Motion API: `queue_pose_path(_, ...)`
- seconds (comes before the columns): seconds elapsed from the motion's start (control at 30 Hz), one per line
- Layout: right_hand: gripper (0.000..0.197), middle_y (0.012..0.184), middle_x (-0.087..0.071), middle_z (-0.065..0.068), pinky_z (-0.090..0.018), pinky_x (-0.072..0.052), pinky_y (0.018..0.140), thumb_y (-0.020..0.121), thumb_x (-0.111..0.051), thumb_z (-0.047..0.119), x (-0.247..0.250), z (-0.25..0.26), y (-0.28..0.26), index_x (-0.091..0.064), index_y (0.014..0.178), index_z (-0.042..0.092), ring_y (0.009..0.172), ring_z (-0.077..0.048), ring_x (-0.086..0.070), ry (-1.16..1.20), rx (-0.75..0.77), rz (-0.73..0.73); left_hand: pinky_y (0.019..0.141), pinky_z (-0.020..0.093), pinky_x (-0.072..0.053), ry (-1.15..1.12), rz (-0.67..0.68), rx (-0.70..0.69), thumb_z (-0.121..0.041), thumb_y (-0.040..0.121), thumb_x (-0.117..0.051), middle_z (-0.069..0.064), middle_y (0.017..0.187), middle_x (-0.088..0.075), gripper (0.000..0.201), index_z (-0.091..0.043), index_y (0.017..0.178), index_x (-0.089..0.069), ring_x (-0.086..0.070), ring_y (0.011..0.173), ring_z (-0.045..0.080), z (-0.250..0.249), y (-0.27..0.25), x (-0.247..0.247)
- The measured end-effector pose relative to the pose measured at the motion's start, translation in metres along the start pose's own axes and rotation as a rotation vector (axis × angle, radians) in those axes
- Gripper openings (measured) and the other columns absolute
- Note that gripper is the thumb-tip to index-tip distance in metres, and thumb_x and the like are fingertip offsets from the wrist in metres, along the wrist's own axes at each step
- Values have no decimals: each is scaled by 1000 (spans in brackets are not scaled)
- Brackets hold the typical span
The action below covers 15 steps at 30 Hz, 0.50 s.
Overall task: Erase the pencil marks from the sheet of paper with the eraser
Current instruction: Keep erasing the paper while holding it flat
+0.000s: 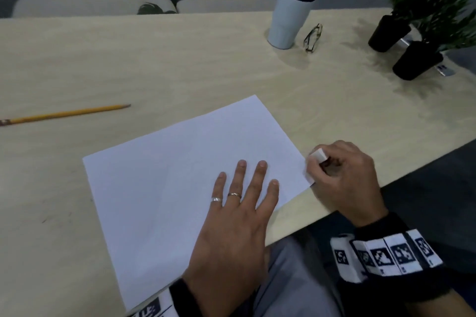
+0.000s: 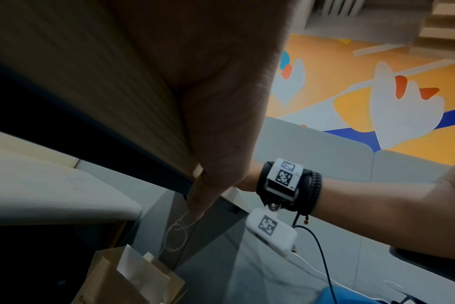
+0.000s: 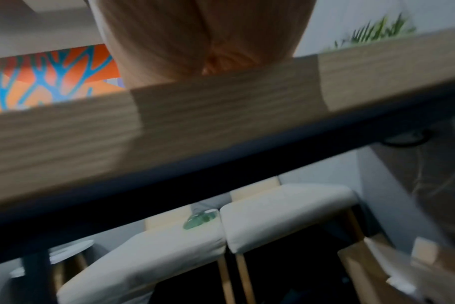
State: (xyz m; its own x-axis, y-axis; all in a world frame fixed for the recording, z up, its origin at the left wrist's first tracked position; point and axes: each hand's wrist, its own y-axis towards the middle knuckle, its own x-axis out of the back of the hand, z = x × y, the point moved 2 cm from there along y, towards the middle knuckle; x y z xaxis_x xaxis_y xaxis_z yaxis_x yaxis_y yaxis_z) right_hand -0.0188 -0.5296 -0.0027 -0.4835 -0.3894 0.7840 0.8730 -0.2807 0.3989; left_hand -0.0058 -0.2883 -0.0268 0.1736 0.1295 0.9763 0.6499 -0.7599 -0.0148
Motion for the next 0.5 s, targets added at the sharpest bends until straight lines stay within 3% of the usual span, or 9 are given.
queue_pose_path(0.07, 14, 75, -60, 1, -43, -48, 69, 91, -78, 8, 4, 10, -2, -73, 80, 14, 75, -24, -54, -15, 45, -4, 123, 62, -10, 16, 12, 5, -54, 77, -71, 17, 175, -10, 99, -15, 161, -37, -8, 161, 43, 0, -1, 2)
queue_pose_path(0.17, 6, 76, -60, 1, -36, -45, 71, 92, -74, 14, -4, 30, -20, -74, 86, 12, 76, -23, -53, -10, 158, 100, 124, 61, -8, 29, 12, 8, -58, 84, -50, 17, 175, -9, 91, -15, 162, -34, -8, 161, 43, 1, -1, 3)
queue_pose_path(0.3, 10, 73, -60, 0, -43, -48, 69, 89, -77, 11, -2, 7, -6, -74, 79, 13, 73, -25, -53, -38, 90, 28, 125, 60, 5, 51, 68, 29, -56, 87, -62, 16, 176, 7, 98, -17, 166, -20, 9, 161, 41, 1, 1, 4)
queue_pose_path(0.4, 13, 77, -62, 1, -38, -47, 72, 90, -79, 4, 2, 20, -15, -75, 82, 13, 76, -24, -53, -25, 144, 72, 119, 58, 25, 33, 50, -5, -57, 98, -51, 12, 167, 37, 98, -20, 166, 8, 37, 153, 39, -2, 1, 6)
queue_pose_path(0.5, 14, 78, -65, 2, -39, -47, 73, 89, -81, 6, -2, 19, -19, -76, 81, 16, 76, -24, -53, -44, 128, 114, 118, 58, 28, 14, 35, -4, -57, 100, -48, 12, 164, 43, 96, -21, 165, 14, 43, 149, 38, -3, 2, 9)
